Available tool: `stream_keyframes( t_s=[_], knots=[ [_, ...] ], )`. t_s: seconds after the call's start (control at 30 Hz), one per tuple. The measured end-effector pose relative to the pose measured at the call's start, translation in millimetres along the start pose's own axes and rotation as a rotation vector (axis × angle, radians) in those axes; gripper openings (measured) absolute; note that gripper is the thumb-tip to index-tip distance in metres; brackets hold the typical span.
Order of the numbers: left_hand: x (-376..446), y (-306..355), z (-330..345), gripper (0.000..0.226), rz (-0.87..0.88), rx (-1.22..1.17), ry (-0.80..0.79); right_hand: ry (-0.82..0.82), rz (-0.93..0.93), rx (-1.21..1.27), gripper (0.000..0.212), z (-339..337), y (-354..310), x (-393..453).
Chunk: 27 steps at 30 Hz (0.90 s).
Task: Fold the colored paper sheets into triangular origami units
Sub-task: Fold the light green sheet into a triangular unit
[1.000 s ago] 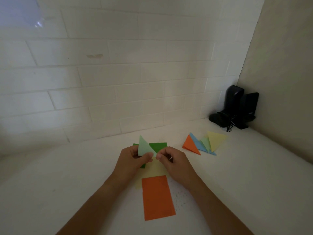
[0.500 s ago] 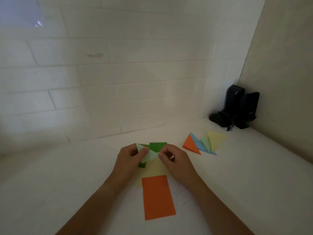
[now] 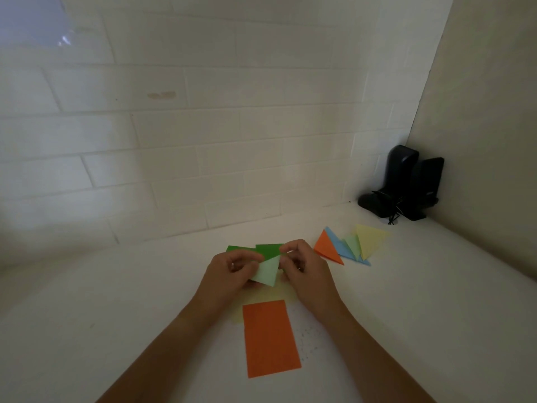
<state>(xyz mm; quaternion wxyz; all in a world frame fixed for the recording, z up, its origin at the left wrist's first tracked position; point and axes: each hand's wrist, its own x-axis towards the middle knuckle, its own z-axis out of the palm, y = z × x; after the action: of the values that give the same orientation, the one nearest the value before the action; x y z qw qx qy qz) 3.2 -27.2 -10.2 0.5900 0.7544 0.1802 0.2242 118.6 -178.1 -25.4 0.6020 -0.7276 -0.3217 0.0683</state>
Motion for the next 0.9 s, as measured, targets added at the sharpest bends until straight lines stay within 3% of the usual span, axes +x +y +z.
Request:
stream_keyframes(
  t_s=[0.23,0.5,0.63,0.77,0.9],
  knots=[
    [-2.5,4.0,-0.3,0.033,-0.013,-0.111,-0.042,-0.061,-0.091,-0.086,0.014,1.9,-2.0,1.0],
    [-3.2,3.8,-0.1,0.042,0.023,-0.003,-0.093,-0.183,-0.079,-0.127,0.049,3.5,-4.3,-2.6],
    [-2.3,2.9,1.8,0.044,-0.010,-0.042,-0.087,-0.149,-0.087,-0.146,0.034,3.1,-1.7,-1.7],
    [1.3,-5.3,0.9,0.043,-0.017,0.024,-0.078,-0.080,-0.090,-0.135,0.004,2.7,-0.8,-0.5],
    [2.1,-4.7,3.2,0.038,-0.020,0.008,-0.059,-0.046,-0.095,-0.121,0.018,1.9,-0.1,-0.2]
  ],
)
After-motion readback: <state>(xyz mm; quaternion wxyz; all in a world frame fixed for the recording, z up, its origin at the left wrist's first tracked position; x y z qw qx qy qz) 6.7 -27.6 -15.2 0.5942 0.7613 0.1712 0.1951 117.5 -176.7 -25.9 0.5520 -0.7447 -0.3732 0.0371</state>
